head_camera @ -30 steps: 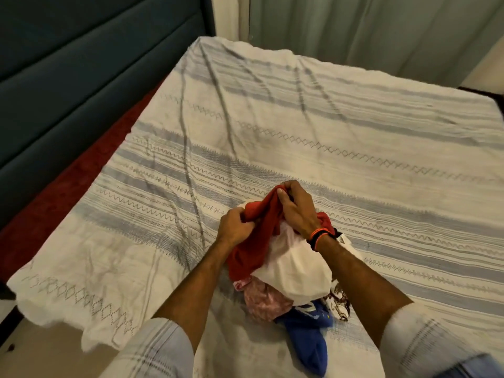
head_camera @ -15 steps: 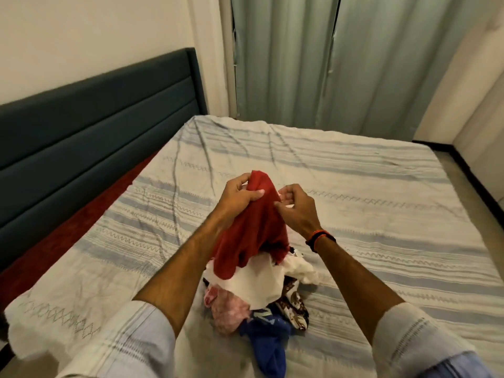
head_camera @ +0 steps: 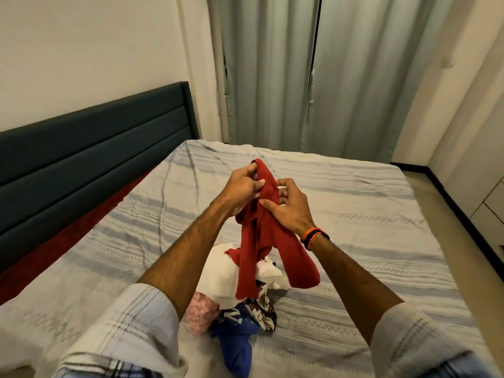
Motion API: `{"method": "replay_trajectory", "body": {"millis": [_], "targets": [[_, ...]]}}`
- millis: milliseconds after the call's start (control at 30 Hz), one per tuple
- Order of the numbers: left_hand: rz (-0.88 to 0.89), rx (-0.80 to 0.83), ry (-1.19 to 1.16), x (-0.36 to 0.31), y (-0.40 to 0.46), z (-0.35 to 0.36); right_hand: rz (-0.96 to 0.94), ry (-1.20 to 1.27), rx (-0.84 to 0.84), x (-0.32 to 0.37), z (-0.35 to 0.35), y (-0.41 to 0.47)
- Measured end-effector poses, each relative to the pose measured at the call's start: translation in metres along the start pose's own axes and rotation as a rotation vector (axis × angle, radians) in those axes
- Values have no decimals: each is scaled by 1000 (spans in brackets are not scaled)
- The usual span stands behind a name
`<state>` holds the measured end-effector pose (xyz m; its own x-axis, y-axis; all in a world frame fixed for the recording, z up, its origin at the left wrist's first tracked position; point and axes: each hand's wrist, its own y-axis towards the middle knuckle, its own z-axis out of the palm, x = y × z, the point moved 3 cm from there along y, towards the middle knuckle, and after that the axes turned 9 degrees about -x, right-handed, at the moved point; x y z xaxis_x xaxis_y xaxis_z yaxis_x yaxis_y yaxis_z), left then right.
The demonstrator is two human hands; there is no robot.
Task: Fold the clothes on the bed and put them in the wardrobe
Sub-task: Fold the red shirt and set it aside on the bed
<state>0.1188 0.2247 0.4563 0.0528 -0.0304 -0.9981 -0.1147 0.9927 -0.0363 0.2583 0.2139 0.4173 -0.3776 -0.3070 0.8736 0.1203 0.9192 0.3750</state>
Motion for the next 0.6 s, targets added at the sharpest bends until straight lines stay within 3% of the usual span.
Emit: {"method": "replay_trajectory", "body": {"millis": [167,300,600], "targets": [[6,-58,-42,5,15,13,-22,-49,-4,-7,-23,26],[39,27,-2,16,34,20,-61,-41,-46,-12,-34,53],[136,-93,649,61,67,25,98,363,-71,-1,-51,87]]}}
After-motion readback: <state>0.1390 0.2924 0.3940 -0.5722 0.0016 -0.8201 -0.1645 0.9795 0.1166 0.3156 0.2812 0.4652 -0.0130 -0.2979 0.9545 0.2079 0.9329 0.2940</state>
